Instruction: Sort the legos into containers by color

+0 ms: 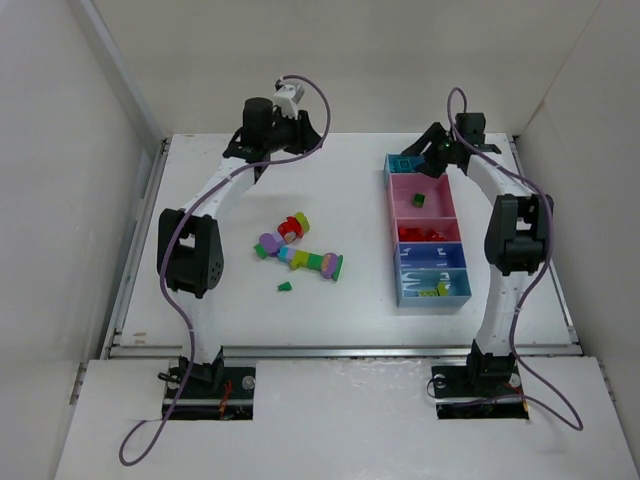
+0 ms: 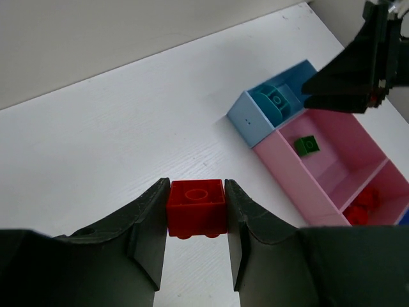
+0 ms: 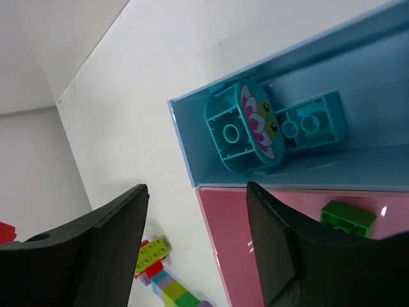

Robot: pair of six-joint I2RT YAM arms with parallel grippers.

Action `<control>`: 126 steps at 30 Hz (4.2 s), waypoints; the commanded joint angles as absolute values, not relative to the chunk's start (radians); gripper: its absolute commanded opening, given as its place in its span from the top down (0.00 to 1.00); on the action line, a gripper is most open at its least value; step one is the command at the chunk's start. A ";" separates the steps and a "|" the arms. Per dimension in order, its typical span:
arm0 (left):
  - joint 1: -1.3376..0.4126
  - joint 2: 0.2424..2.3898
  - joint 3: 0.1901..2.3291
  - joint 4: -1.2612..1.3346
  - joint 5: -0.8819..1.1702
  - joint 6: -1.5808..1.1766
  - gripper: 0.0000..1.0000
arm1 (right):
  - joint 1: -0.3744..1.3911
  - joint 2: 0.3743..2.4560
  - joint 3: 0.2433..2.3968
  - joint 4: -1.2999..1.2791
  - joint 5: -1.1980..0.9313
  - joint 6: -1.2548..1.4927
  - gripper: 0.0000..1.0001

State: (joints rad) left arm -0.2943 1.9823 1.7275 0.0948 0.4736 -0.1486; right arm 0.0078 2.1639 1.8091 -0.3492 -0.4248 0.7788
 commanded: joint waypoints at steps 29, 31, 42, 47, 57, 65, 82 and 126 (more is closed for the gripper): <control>-0.756 2.103 1.514 0.597 0.674 0.202 1.00 | 0.009 1.278 1.293 -0.414 -0.259 0.385 0.25; -0.765 2.112 1.514 0.597 0.651 0.212 1.00 | 0.009 1.269 1.315 -0.437 -0.259 0.354 0.25; -0.805 2.180 1.650 0.350 0.701 0.348 0.28 | 0.009 1.259 1.378 -0.500 -0.235 0.282 0.19; -0.815 2.171 1.733 0.224 0.654 0.371 0.00 | 0.009 1.278 1.426 -0.518 -0.244 0.252 0.14; -0.749 1.993 1.812 0.105 0.618 0.415 0.00 | 0.009 1.267 1.480 -0.546 -0.224 0.221 0.00; -0.603 1.524 1.350 0.061 0.419 0.796 0.00 | 0.202 1.275 1.448 -0.468 0.049 0.112 0.00; -0.471 1.302 0.802 -0.480 0.346 1.259 0.37 | 0.595 1.428 1.382 -0.388 0.179 0.175 0.00; -0.549 1.460 1.133 -0.332 0.663 0.953 1.00 | 0.409 1.450 1.370 -0.362 0.215 0.173 0.00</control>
State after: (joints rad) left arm -0.5350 1.4654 1.0477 -0.4088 0.5137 1.0874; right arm 0.4877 1.4288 1.3273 -0.4107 0.2607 0.1253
